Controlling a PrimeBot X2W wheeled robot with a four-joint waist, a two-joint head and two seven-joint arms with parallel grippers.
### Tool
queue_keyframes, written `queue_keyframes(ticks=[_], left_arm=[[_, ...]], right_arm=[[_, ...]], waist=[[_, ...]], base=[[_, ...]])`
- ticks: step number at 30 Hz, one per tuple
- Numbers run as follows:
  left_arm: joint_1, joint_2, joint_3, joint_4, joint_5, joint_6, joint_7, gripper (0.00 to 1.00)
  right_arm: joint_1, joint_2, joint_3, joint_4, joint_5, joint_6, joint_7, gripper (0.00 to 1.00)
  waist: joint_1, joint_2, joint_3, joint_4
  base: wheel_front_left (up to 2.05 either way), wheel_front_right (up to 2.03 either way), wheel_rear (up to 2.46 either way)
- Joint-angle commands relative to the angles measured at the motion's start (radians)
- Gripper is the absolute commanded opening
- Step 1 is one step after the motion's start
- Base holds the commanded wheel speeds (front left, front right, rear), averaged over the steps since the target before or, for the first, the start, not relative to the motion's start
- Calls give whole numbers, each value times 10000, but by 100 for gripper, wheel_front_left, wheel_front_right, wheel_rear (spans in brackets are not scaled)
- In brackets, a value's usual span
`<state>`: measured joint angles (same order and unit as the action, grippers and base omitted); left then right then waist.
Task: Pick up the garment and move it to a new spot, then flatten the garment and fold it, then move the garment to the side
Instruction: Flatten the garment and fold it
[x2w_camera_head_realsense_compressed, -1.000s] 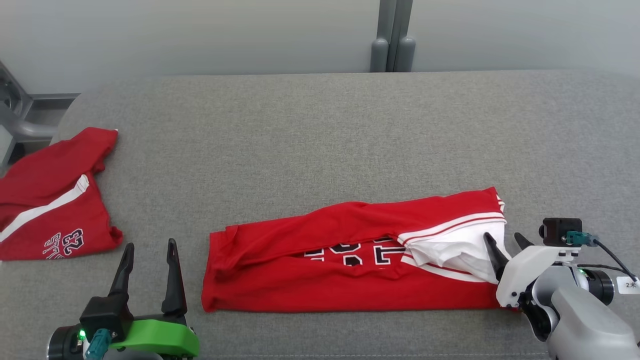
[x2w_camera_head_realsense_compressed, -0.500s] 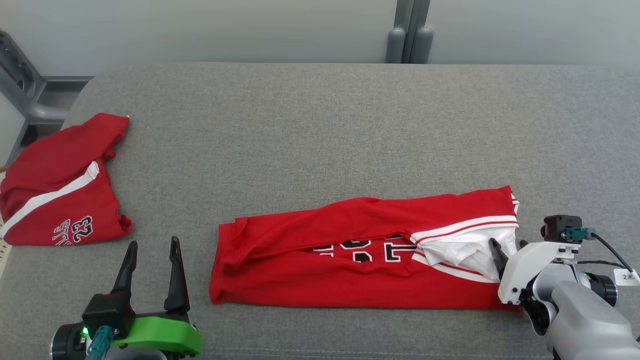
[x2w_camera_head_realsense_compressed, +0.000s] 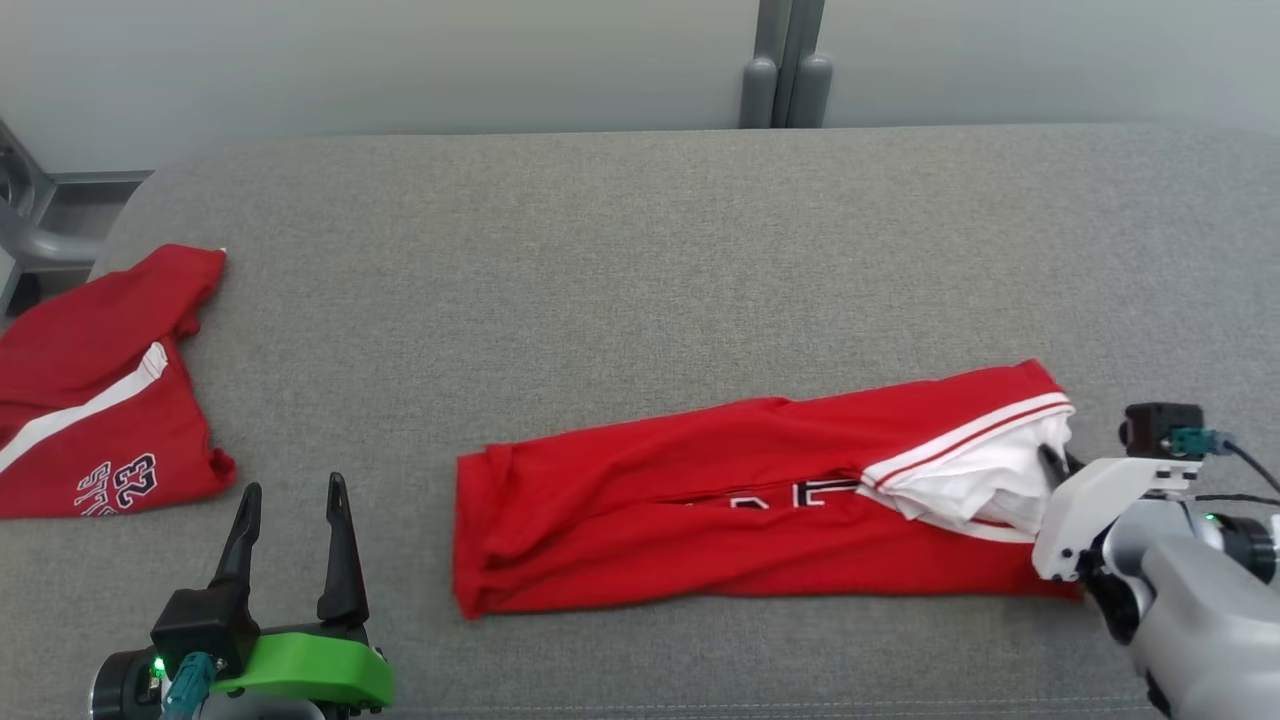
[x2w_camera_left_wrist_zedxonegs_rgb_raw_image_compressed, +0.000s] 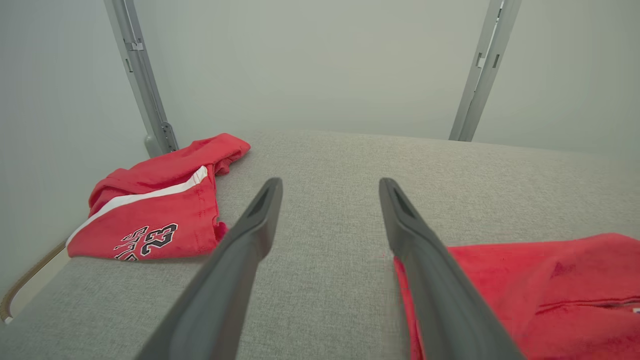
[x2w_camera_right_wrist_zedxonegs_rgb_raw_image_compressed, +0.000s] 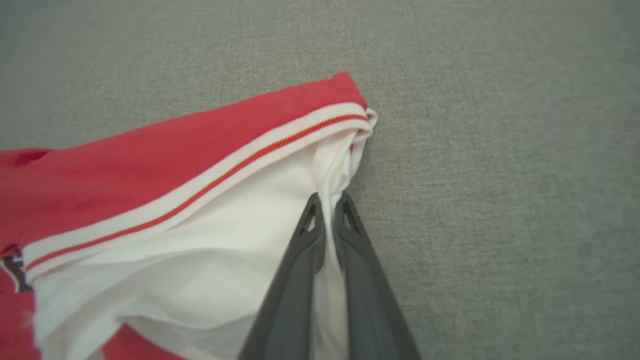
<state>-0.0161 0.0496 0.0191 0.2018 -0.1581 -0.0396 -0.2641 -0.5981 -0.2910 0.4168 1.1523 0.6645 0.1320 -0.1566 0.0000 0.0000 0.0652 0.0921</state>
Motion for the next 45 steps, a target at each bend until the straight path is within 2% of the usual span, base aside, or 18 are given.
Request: queue_keyframes(ticks=[1, 3, 9, 12, 15, 17, 20, 31, 39, 45], left_arm=[[-44, 20, 10, 0, -52, -11, 0, 100], [-73, 20, -17, 32, -64, -20, 0, 100], [-38, 20, -71, 47, -141, 42, 0, 100], [10, 20, -99, 69, -169, 55, 0, 100], [7, 20, -125, 89, -179, 62, 0, 100], [-4, 20, -153, 95, -192, 73, 0, 100], [56, 20, -182, 128, -226, 54, -1, 100], [195, 20, -263, 86, -235, 57, 0, 100], [112, 20, -311, 79, -269, 70, 1, 100], [-63, 22, -454, 151, -345, 90, 1, 100]], right_arm=[[-175, -338, -25, 102, -27, -24, -116, 0], [-397, -794, -65, 276, -98, -24, -258, 0], [-709, -1383, -137, 498, -173, -23, -415, 0], [-823, -1502, -85, 495, -165, -23, -356, 0], [-818, -1331, -84, 103, 222, -21, -121, 0], [-684, -1261, -32, -346, 594, -21, 130, 0], [-259, -1120, 130, -1744, 1690, -18, 774, 0], [1420, -1405, 541, -6051, 4629, -14, 1973, 0], [1998, -872, 795, -7645, 5523, -12, 2225, 0], [2023, -227, 1130, -7950, 5583, -12, 2150, 0]], waist=[[0, 0, -9, -123], [0, 0, -25, -227], [0, 0, -59, -361], [0, 0, -74, -440], [0, 0, -85, -508], [0, 0, -100, -544], [0, 0, -185, -590], [0, 0, -316, -431], [0, 0, -241, -253], [0, 0, -175, -40]], base=[[0, 0, 0], [0, 0, 0], [0, 0, 0], [0, 0, 0], [0, 0, 0], [0, 0, 0], [0, 0, 0], [0, 0, 0], [0, 0, 0], [0, 0, 0]])
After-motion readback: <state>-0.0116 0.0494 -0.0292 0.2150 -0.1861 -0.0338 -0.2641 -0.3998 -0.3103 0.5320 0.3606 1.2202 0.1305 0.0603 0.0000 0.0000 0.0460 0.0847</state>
